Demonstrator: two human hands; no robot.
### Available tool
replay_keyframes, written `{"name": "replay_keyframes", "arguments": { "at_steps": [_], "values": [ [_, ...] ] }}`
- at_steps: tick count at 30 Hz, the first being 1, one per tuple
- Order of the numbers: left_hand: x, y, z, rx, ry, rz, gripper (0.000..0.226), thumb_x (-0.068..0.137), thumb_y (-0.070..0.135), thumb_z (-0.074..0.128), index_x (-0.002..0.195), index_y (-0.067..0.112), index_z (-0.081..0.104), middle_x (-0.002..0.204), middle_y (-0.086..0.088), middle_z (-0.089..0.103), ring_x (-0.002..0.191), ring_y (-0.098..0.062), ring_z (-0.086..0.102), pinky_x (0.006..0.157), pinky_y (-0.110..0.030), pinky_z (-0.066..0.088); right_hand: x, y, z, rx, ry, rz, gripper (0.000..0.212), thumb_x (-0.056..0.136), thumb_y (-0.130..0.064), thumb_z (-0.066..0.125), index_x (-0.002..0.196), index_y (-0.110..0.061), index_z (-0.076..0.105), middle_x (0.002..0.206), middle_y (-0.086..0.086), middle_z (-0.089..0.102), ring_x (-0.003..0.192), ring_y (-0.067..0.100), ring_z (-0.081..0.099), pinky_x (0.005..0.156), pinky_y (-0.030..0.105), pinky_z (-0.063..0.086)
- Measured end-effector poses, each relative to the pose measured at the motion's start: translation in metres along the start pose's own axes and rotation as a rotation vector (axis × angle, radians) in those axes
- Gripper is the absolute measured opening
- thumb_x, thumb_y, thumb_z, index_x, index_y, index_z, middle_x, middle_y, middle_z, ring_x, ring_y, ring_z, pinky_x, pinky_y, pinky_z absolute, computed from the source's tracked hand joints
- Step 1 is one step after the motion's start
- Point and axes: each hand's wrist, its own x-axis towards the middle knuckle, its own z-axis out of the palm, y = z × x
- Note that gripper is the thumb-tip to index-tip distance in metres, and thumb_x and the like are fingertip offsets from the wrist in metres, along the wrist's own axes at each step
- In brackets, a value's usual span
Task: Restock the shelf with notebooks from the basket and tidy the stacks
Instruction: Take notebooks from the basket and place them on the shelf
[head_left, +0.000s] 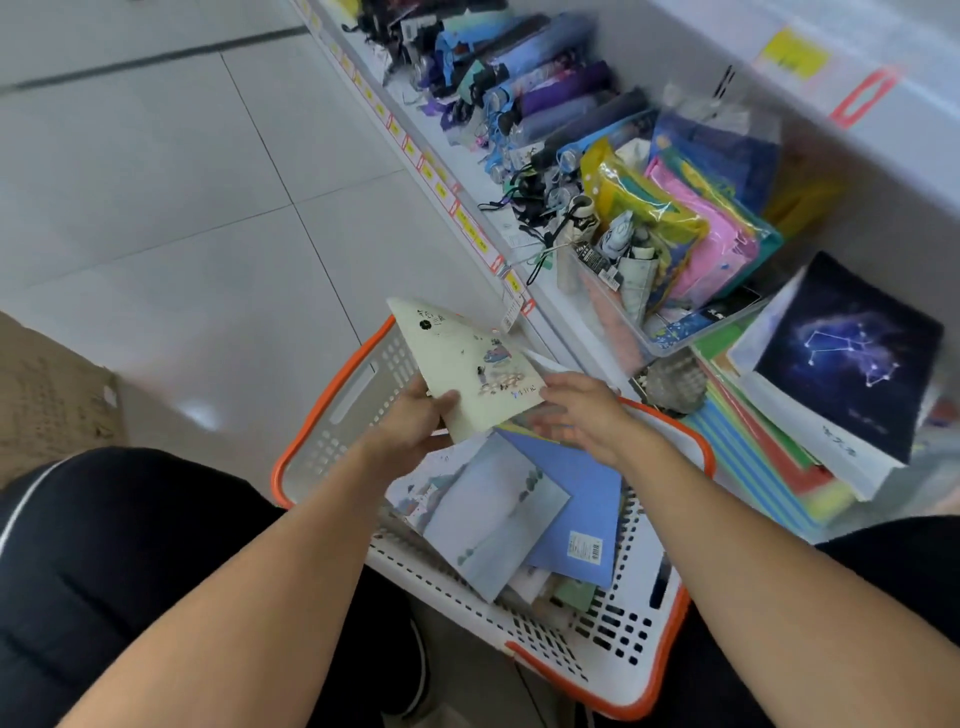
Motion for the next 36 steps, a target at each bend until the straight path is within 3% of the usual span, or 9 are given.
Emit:
{"name": "replay_keyframes", "arguments": {
  "at_steps": [2,4,10,13,18,23,25,29,36],
  "values": [
    [-0.005,0.027,-0.004,0.054,-0.039,0.032,0.031,0.099,0.007,0.048,0.123,0.025,0.056,0.117,-0.002,0.068,0.100,-0.024,0.065,0.071,-0.034,0.055,-0.018,-0.031,-0.005,-0.057,-0.038,-0.060,0.006,0.096,-0.010,0.062,0.102,-0.010,0.061,0.081,0.007,0.072,0.073,0.027,0.071,0.064,0.032,0.059],
    [-0.012,0.045,-0.007,0.109,-0.034,0.066,0.034,0.098,0.001,0.048,0.121,0.024,0.057,0.117,-0.003,0.068,0.098,-0.022,0.066,0.067,-0.031,0.054,-0.034,-0.053,-0.006,-0.113,-0.109,-0.090,0.010,0.094,-0.015,0.065,0.099,-0.008,0.061,0.077,0.005,0.071,0.077,0.028,0.071,0.066,0.033,0.059],
    [-0.038,0.086,0.004,0.201,-0.096,0.235,0.045,0.094,-0.010,0.047,0.130,0.016,0.054,0.120,-0.004,0.067,0.101,-0.021,0.066,0.068,-0.024,0.056,-0.075,-0.086,0.000,-0.380,-0.224,-0.254,0.020,0.095,-0.014,0.064,0.114,-0.020,0.063,0.110,0.008,0.073,0.084,0.026,0.072,0.075,0.041,0.061],
    [-0.049,0.121,0.020,0.227,-0.188,0.318,0.042,0.096,-0.004,0.049,0.126,0.022,0.059,0.118,0.000,0.069,0.102,-0.016,0.068,0.075,-0.026,0.056,-0.092,-0.105,0.004,-0.358,-0.187,-0.313,0.020,0.100,-0.017,0.055,0.120,-0.018,0.059,0.115,0.009,0.070,0.074,0.031,0.073,0.063,0.036,0.062],
    [-0.063,0.169,0.050,0.309,-0.168,0.331,0.018,0.097,0.022,0.057,0.115,0.021,0.058,0.110,-0.007,0.070,0.086,-0.023,0.071,0.068,-0.033,0.057,-0.119,-0.139,0.007,-0.235,-0.014,-0.497,0.024,0.104,-0.014,0.047,0.127,-0.016,0.052,0.116,0.020,0.064,0.052,0.026,0.065,0.047,0.029,0.055],
    [-0.085,0.233,0.099,0.335,-0.275,0.588,0.024,0.095,0.006,0.057,0.117,0.016,0.061,0.075,-0.008,0.061,0.052,-0.015,0.054,0.047,-0.023,0.045,-0.155,-0.189,-0.010,-0.095,0.133,-0.703,0.033,0.099,-0.001,0.052,0.128,-0.019,0.048,0.101,0.010,0.071,0.053,0.023,0.063,0.044,0.026,0.049],
    [-0.090,0.266,0.126,0.278,-0.260,0.679,0.020,0.094,0.005,0.059,0.114,0.011,0.061,0.071,-0.002,0.067,0.057,-0.017,0.057,0.051,-0.023,0.051,-0.164,-0.222,-0.020,0.072,0.179,-0.740,0.037,0.098,0.003,0.052,0.130,-0.016,0.047,0.105,0.011,0.071,0.057,0.023,0.063,0.045,0.026,0.050],
    [-0.090,0.321,0.169,0.088,-0.248,0.714,0.032,0.094,0.016,0.062,0.125,0.013,0.055,0.105,-0.011,0.068,0.087,-0.024,0.071,0.076,-0.032,0.059,-0.169,-0.295,-0.046,0.450,0.185,-0.740,0.033,0.098,0.009,0.045,0.129,-0.002,0.051,0.115,0.017,0.066,0.068,0.023,0.064,0.054,0.023,0.057],
    [-0.083,0.338,0.178,0.076,-0.212,0.648,0.019,0.094,0.021,0.062,0.113,0.016,0.061,0.106,-0.007,0.071,0.092,-0.023,0.071,0.075,-0.032,0.057,-0.126,-0.423,-0.094,0.608,0.350,-0.713,0.043,0.101,0.007,0.040,0.144,0.005,0.036,0.140,0.019,0.045,0.088,0.035,0.062,0.051,0.030,0.059]
  ]
}}
